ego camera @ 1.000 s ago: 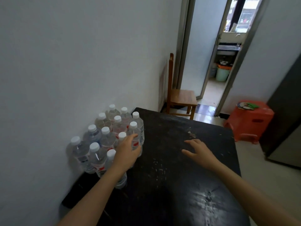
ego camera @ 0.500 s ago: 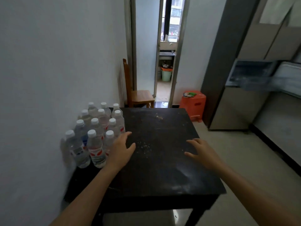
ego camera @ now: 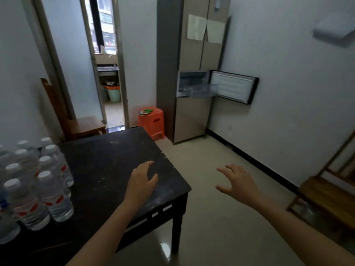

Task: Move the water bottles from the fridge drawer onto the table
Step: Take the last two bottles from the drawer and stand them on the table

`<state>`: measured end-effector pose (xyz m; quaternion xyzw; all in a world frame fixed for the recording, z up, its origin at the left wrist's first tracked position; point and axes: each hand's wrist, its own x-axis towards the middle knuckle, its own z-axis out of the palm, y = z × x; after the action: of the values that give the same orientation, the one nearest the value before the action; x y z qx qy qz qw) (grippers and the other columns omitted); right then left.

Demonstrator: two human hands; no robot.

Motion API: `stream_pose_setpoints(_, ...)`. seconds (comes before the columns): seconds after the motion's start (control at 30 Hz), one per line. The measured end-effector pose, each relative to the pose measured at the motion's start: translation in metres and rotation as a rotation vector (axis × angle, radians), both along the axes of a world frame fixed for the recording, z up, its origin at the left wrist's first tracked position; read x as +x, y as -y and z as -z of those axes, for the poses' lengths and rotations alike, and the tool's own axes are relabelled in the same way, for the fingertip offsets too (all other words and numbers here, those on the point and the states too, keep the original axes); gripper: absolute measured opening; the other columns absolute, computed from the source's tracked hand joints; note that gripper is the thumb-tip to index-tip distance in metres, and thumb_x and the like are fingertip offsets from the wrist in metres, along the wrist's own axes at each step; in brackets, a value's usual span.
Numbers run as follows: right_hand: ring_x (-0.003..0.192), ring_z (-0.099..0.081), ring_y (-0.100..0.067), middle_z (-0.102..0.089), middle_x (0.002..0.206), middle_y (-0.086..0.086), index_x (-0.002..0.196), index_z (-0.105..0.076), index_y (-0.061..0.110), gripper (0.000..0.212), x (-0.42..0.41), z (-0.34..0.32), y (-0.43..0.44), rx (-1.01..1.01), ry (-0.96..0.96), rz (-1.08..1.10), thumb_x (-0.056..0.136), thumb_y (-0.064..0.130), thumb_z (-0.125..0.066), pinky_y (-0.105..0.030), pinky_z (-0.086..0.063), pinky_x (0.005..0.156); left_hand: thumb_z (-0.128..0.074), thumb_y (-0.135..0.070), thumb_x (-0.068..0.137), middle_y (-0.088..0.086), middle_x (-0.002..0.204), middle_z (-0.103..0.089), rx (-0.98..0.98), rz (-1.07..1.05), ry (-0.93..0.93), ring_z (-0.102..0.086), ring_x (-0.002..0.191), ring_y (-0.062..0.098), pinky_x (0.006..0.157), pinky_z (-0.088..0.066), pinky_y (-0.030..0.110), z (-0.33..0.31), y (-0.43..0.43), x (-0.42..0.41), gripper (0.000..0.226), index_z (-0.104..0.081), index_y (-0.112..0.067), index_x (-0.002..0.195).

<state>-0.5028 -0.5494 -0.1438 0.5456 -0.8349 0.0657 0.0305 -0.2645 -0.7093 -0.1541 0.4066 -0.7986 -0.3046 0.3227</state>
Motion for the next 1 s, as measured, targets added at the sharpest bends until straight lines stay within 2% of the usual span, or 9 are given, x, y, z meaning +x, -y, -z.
stream_pose_setpoints(0.17,0.133,-0.030,-0.020,-0.036,0.142,-0.003,0.139,-0.034,0.028,0.067,-0.041,-0.004,-0.074,-0.027,0.039,0.150,0.082,0.058,-0.051,-0.036,-0.031,0.106,-0.058,-0.011,0.086,0.009,0.132,-0.050,-0.004,0.161,-0.039,-0.045,0.120,0.024,0.096,-0.035,0.029,-0.010,-0.038,-0.072,0.047,-0.045,-0.008,0.131)
stream_pose_setpoints(0.27,0.132,-0.031,-0.022,-0.039,0.140,-0.005,0.138,-0.037,0.026,0.078,-0.075,-0.008,-0.122,-0.064,0.043,0.229,0.073,0.069,-0.035,-0.039,-0.032,0.105,-0.059,-0.012,0.086,0.011,0.134,-0.050,-0.041,0.252,-0.038,-0.045,0.122,0.026,0.100,-0.035,0.034,-0.015,-0.070,-0.124,0.047,-0.045,-0.006,0.131)
stream_pose_setpoints(0.4,0.136,-0.024,-0.020,-0.032,0.144,-0.004,0.140,-0.032,0.026,0.066,-0.128,-0.014,-0.182,-0.051,0.030,0.303,0.084,0.056,-0.050,-0.037,-0.026,0.108,-0.059,-0.014,0.087,0.013,0.134,-0.049,-0.098,0.314,-0.007,-0.044,0.124,0.027,0.104,-0.033,0.038,-0.020,-0.110,-0.192,0.047,-0.045,-0.006,0.131)
stream_pose_setpoints(0.57,0.140,-0.016,-0.019,-0.028,0.148,-0.001,0.142,-0.027,0.027,0.065,-0.196,-0.016,-0.242,-0.015,-0.003,0.367,0.087,0.054,-0.048,-0.036,-0.018,0.112,-0.057,-0.021,0.088,0.010,0.136,-0.048,-0.194,0.366,0.066,-0.038,0.127,0.026,0.104,-0.029,0.034,-0.018,-0.159,-0.272,0.050,-0.042,-0.011,0.134)
stream_pose_setpoints(0.77,0.142,-0.010,-0.020,-0.021,0.152,-0.001,0.143,-0.026,0.029,0.064,-0.248,-0.010,-0.278,0.004,0.039,0.410,0.087,0.054,-0.046,-0.037,-0.014,0.113,-0.056,-0.023,0.088,0.011,0.137,-0.046,-0.201,0.389,0.152,-0.034,0.129,0.027,0.105,-0.029,0.036,-0.008,-0.185,-0.334,0.051,-0.041,-0.012,0.135)
stream_pose_setpoints(1.0,0.142,-0.010,-0.020,-0.019,0.152,0.000,0.144,-0.023,0.029,0.062,-0.319,-0.009,-0.274,0.007,0.030,0.430,0.090,0.052,-0.043,-0.037,-0.013,0.113,-0.059,-0.021,0.087,0.013,0.135,-0.048,-0.210,0.372,0.150,-0.036,0.127,0.030,0.105,-0.030,0.040,-0.005,-0.171,-0.410,0.050,-0.044,-0.010,0.133)
